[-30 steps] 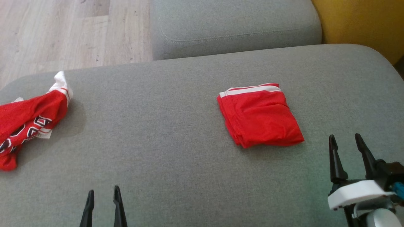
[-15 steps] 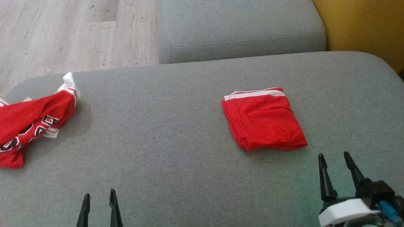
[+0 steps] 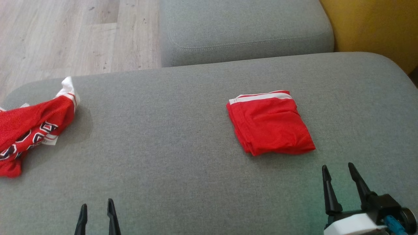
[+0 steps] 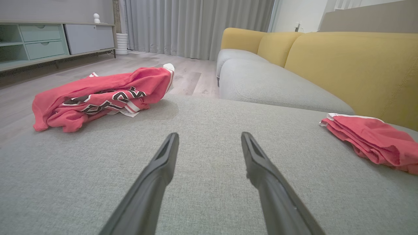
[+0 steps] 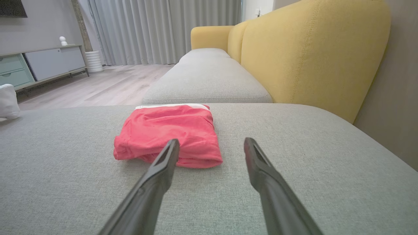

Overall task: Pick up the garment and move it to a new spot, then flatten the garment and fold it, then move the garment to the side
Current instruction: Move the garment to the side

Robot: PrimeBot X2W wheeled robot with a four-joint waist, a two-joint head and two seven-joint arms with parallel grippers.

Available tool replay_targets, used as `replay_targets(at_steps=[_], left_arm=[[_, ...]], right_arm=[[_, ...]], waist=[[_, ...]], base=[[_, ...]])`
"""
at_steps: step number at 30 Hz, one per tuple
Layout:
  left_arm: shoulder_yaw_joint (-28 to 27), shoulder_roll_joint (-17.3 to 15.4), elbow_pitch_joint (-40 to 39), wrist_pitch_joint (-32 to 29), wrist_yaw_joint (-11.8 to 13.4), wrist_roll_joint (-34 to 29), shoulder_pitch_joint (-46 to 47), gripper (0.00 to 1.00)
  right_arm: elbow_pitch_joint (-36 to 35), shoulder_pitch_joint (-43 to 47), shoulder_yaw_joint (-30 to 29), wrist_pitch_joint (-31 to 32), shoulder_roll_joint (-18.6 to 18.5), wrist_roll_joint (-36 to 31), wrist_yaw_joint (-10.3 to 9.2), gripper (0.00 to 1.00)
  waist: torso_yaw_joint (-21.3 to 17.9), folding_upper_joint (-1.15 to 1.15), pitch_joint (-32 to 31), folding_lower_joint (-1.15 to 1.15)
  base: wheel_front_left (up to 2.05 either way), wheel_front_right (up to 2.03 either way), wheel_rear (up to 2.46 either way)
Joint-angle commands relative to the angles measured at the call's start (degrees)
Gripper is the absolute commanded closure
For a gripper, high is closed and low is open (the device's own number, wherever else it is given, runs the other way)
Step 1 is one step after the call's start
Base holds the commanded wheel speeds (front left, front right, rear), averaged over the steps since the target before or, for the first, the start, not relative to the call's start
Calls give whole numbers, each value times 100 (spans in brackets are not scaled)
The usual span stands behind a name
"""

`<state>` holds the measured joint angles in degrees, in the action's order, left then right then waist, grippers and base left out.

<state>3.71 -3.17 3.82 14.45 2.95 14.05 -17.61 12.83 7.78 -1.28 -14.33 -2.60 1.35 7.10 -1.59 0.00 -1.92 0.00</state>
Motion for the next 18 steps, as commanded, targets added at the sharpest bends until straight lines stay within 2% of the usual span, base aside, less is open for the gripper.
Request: replay_targets(at_steps=[1, 6, 13, 18], left_arm=[[-214, 29, -132, 55, -25, -61, 243, 0], [-225, 29, -100, 55, -37, -46, 247, 0], [-153, 29, -76, 55, -56, -32, 268, 0], [-66, 29, -13, 55, -89, -67, 343, 0]], right_arm=[[-204, -118, 171, -65, -34, -14, 39, 0], [-213, -114, 234, -66, -30, 29, 39, 0], [-166, -492, 440, 30, -29, 634, 39, 0], [121, -1584, 318, 1321, -62, 1239, 39, 0]], waist=[[-25, 0, -2, 0], [-75, 0, -25, 0], [-109, 0, 58, 0], [-108, 0, 223, 0]], base=[[0, 0, 0], [0, 0, 0], [0, 0, 0], [0, 0, 0]])
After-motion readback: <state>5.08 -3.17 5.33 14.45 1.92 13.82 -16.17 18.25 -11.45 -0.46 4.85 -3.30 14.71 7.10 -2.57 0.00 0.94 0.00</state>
